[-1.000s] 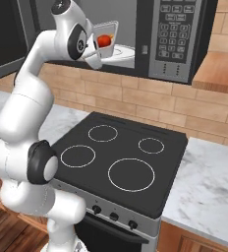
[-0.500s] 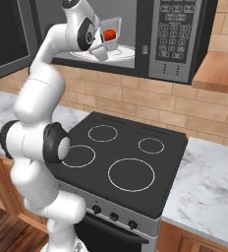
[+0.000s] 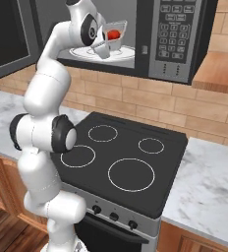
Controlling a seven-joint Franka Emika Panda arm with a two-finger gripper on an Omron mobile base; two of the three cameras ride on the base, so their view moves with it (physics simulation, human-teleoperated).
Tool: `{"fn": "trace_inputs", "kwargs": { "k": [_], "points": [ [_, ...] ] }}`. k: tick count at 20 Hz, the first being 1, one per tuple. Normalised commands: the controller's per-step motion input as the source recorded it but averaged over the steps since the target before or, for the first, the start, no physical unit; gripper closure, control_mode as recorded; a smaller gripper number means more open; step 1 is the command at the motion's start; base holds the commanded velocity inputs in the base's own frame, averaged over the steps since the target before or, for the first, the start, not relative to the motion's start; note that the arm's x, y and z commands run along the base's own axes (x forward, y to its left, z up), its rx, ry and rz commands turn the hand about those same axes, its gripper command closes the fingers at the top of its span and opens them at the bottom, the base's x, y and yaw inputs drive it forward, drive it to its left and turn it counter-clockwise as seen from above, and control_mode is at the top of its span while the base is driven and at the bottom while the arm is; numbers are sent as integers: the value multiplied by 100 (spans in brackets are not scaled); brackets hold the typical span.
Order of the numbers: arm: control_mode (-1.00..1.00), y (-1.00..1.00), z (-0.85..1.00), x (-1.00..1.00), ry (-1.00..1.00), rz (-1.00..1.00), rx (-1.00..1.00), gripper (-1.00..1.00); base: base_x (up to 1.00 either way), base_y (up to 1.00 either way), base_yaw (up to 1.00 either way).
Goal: Place the tupperware containing the shrimp and tomato meal in the microwave. Close the microwave door and press the start button to reheat the meal.
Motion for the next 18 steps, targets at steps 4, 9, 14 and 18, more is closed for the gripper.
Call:
{"fn": "trace_inputs", "kwargs": {
  "k": [4, 9, 14, 18],
  "points": [
    [-100, 0, -57, 14, -5, -6, -3, -100, 0, 0, 0],
    [-100, 0, -50, -15, -19, -2, -5, -100, 0, 0, 0],
    [-100, 3, -14, -69, -29, 0, -7, -100, 0, 0, 0],
    [-100, 1, 28, -71, -19, 0, -6, -100, 0, 0, 0]
  ]
}}
